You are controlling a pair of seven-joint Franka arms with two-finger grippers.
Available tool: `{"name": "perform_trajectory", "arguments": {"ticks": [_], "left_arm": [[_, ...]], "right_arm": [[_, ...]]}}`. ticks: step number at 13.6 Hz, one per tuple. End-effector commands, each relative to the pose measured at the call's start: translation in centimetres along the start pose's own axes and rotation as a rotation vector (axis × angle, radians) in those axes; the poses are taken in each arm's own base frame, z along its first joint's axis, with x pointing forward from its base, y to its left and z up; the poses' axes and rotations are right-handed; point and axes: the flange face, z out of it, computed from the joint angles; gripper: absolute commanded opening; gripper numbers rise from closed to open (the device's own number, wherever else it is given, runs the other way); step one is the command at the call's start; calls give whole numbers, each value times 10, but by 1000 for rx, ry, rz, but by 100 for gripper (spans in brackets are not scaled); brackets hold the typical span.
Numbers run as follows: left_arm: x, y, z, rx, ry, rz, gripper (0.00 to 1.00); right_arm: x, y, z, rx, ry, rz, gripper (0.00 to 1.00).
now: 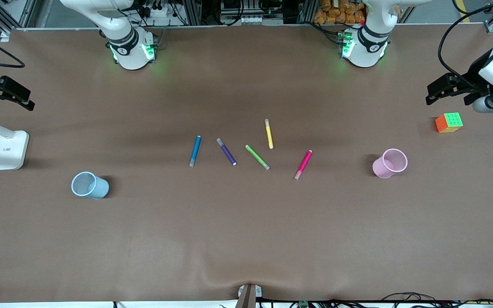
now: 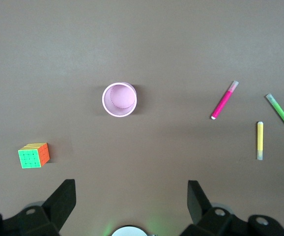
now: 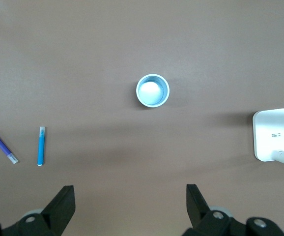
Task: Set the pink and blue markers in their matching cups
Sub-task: 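Move the left gripper down over the pink marker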
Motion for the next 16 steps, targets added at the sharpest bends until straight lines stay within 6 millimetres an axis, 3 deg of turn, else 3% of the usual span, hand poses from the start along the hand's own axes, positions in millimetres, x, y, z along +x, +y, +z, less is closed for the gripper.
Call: {"name": "perform_trajectory", "arguments": {"ticks": [1, 5, 7, 9, 11, 14, 16], "left_arm": [[-1, 0, -9, 1, 2, 3, 100], [3, 1, -8, 37, 4, 11, 100], [14, 20, 14, 33, -36, 41, 100], [28, 50, 51, 29, -105, 84, 100], [47, 88, 111, 38, -207, 104, 100], [67, 155, 188, 56, -309, 138, 100], [69, 202, 231, 75, -331, 147, 100]], "right_arm": [[-2, -1, -5, -18, 8, 18, 100], [-4, 14, -12, -6, 16, 49, 100], [-4, 12, -11, -6, 8, 46, 100], [-4, 10, -11, -6, 9, 43, 100], [-4, 9, -11, -6, 8, 40, 100], [-3, 5, -10, -6, 5, 32, 100], [-3, 3, -9, -6, 5, 29, 100]]}}
